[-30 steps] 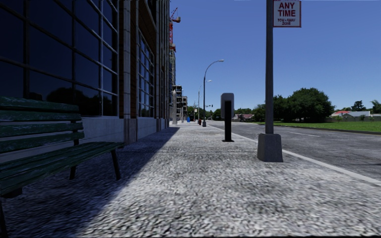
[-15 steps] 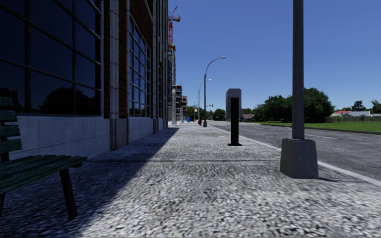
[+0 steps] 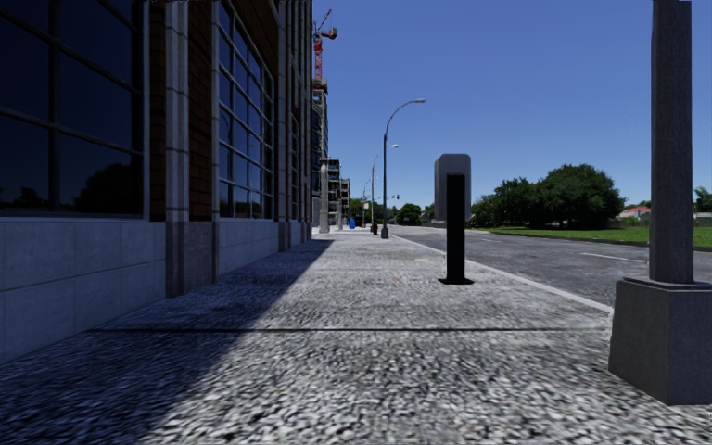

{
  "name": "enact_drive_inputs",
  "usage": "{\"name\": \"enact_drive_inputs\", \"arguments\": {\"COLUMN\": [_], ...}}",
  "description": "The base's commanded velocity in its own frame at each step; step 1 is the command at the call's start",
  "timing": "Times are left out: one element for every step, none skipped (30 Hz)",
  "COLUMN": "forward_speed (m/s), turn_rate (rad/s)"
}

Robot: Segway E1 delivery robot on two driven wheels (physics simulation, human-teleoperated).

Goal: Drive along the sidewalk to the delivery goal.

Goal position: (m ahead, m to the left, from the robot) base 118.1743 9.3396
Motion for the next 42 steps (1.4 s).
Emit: {"name": "enact_drive_inputs", "arguments": {"forward_speed": [1.93, 1.93, 1.93, 1.93, 1.93, 1.92, 1.92, 1.92, 1.92, 1.92, 1.92, 1.92, 1.92, 1.92, 1.92, 1.92, 1.92, 1.92, 1.92, 1.92, 1.92, 1.92, 1.92, 1.92, 1.92, 1.92, 1.92, 1.92, 1.92, 1.92, 1.92, 1.92, 1.92, 1.92, 1.92, 1.92, 1.92, 1.92, 1.92, 1.92, 1.92, 1.92], "turn_rate": [0.0, 0.0, 0.0, 0.0, 0.0, 0.0, 0.0, 0.0, 0.0, 0.0, 0.0, 0.0, 0.0, 0.0, 0.0, 0.0, 0.0, 0.0, 0.0, 0.0, 0.0, 0.0, 0.0, 0.0, 0.0, 0.0, 0.0, 0.0, 0.0, 0.0, 0.0, 0.0, 0.0, 0.0, 0.0, 0.0, 0.0, 0.0, 0.0, 0.0, 0.0, 0.0]}}
